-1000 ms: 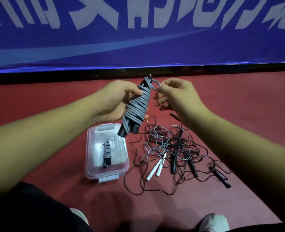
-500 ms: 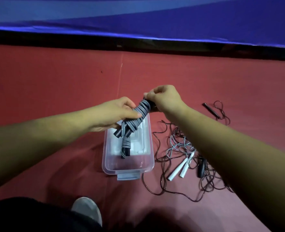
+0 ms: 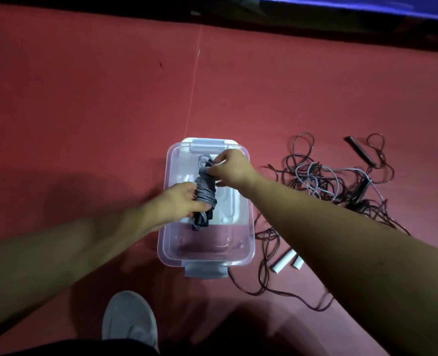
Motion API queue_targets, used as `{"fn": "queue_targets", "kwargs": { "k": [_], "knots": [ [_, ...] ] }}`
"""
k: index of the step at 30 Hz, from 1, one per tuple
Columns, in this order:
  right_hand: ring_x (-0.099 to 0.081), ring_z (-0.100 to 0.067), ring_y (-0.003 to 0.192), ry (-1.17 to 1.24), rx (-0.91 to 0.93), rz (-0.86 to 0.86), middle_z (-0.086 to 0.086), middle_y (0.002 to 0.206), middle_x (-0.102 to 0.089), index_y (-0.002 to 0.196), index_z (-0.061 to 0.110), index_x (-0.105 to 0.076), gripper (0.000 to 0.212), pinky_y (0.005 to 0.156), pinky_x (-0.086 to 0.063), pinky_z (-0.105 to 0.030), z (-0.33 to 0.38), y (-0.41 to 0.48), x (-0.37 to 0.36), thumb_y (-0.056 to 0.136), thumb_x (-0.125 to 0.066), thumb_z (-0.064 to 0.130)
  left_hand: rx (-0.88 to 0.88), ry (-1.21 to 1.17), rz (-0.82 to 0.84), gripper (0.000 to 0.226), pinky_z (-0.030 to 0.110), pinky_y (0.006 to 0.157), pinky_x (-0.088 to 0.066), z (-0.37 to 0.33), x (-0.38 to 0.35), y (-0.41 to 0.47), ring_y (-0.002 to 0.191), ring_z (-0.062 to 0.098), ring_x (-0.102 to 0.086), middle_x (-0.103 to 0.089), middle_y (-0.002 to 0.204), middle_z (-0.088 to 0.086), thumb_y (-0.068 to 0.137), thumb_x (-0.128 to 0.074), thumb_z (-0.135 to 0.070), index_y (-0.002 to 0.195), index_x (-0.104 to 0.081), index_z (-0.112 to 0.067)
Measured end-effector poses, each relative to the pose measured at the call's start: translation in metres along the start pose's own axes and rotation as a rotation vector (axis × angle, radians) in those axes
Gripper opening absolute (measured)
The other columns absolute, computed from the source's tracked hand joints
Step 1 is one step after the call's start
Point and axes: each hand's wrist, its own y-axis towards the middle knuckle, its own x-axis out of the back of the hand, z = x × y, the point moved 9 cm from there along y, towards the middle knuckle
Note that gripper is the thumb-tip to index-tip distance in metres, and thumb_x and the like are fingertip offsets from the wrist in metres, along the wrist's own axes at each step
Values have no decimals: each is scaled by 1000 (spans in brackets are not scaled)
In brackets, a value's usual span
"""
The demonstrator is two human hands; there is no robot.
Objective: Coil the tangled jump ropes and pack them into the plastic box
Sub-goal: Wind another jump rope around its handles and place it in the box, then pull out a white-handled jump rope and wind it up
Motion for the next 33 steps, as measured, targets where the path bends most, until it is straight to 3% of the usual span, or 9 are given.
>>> {"fn": "queue_targets", "kwargs": {
  "k": [4,7,8,12,19,22,24,28,33],
  "knots": [
    [-52,-27,61,-89,-42,-28,-12,61,-48,59,10,-45,36,61,-56,-48,-23,9,-9,76,-76,14,3,108,23,26,31,75,-58,10,-13,16,79,20,-70,-71,87,6,78,-81,-14,93,-60,-14],
    [-46,-26,66,-183,-49,-83,-7,66,-49,69,10,-47,21,53,-33,-28,-23,7,-10,85,-59,5,-10,283,47,42,41,90,-56,16,-19,32,94,22,-71,-75,97,3,66,-83,-33,103,-70,-17],
    [-50,-29,75,-222,-60,-93,-10,80,-56,84,7,-54,5,59,-35,-29,-26,7,-12,88,-55,4,-7,348,38,37,35,89,-55,19,-18,36,94,18,-70,-75,97,1,70,-84,-28,104,-72,-17],
    [-61,-39,108,-330,-105,-62,-22,123,-58,120,-3,-52,28,86,-49,-38,-39,2,-30,92,-47,0,18,516,-51,12,25,67,-44,23,-12,46,87,21,-64,-71,90,4,83,-70,-10,96,-71,-9],
    [-60,-35,112,-381,171,-65,-21,121,-64,119,-1,-59,30,84,-45,-32,14,-23,17,91,-53,9,34,440,-153,7,46,85,-59,-18,16,41,78,25,-64,-64,78,8,74,-62,-16,76,-60,-10],
    [-62,-35,107,-389,274,-225,-20,115,-67,118,1,-63,31,86,-45,-32,25,-49,87,91,-54,13,9,425,-132,18,23,65,-56,-59,13,27,66,17,-57,-57,77,12,89,-56,-2,73,-56,-10],
    [-62,-37,106,-433,241,-291,-23,112,-67,115,-1,-63,30,86,-45,-35,3,-65,126,91,-55,15,-63,497,-144,19,19,53,-49,-93,2,19,63,18,-55,-58,78,16,89,-51,2,74,-57,-7],
    [-61,-39,97,-451,44,-307,-23,101,-65,102,-2,-60,24,69,-38,-33,-74,-94,169,87,-59,17,-183,717,-35,13,41,73,-58,-152,-62,4,73,26,-63,-71,92,25,87,-51,-3,81,-62,-1],
    [-57,-37,102,-417,-99,-285,-23,116,-58,115,0,-54,39,76,-42,-33,-159,-125,181,86,-66,24,-346,1102,179,17,34,74,-54,-188,-176,-13,79,31,-66,-73,87,14,88,-51,-11,91,-67,-3]
  ]
}}
